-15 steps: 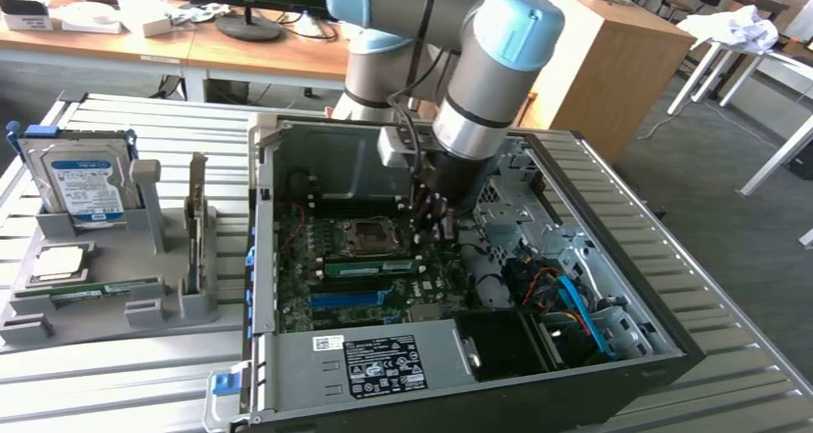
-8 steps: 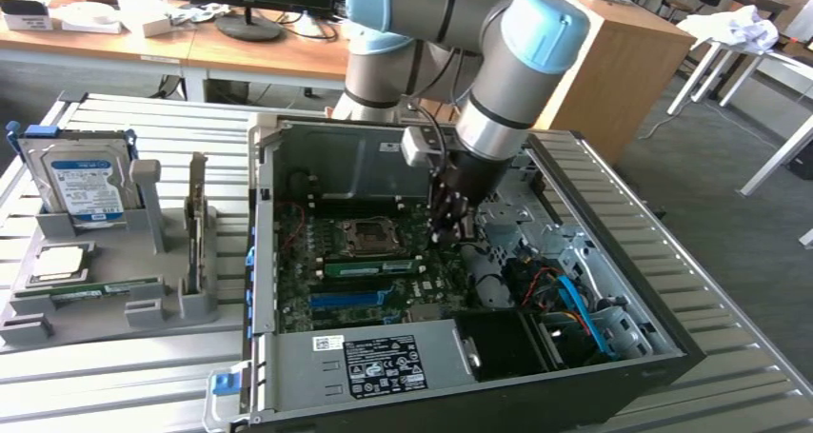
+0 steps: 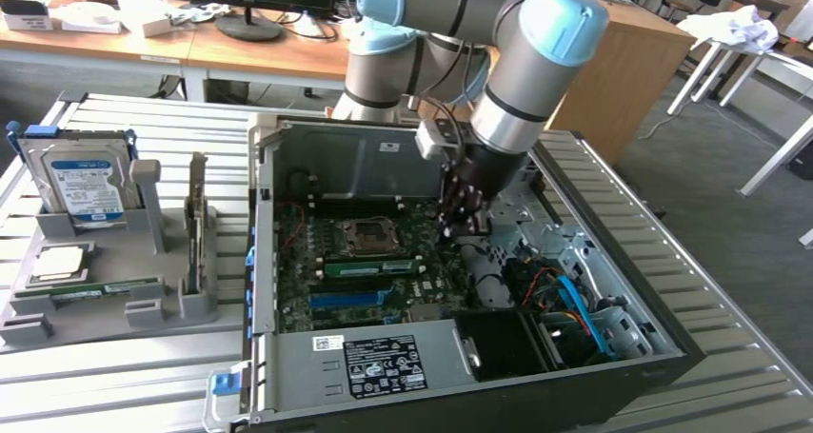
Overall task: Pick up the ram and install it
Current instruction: 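Press down the ram until it locks into place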
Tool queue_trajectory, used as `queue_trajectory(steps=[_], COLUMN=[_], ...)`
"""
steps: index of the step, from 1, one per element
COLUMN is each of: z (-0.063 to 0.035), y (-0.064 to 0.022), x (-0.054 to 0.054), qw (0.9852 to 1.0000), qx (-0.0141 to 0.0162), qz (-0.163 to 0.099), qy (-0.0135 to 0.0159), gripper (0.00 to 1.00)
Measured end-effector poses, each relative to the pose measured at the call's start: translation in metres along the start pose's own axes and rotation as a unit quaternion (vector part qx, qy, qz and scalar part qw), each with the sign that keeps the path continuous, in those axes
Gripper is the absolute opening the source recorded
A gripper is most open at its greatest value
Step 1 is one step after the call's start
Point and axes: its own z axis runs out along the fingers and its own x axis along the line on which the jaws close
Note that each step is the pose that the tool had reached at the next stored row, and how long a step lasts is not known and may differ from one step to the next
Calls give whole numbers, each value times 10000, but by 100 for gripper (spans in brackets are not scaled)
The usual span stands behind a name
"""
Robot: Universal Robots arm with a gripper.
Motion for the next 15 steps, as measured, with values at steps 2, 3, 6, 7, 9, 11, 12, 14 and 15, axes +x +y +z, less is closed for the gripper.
queue_trajectory(steps=[2,3,6,7,9,11,12,14,15], z=[-36,-55,-126,-149,-160,-160,-161,-161,-161], y=[-25,-34,-54,-57,-59,-59,-60,-58,-58], x=[-2,-2,-5,-6,-7,-7,-7,-7,-7], qw=[10000,10000,10000,10000,10000,10000,10000,10000,10000], qx=[0,0,1,1,1,1,1,0,0], qz=[-1,-1,-4,-5,-6,-6,-6,-6,-6], qy=[-13,-20,-49,-59,-79,-82,-81,-81,-81], gripper=[10,10,10,10,10,10,10,10,10])
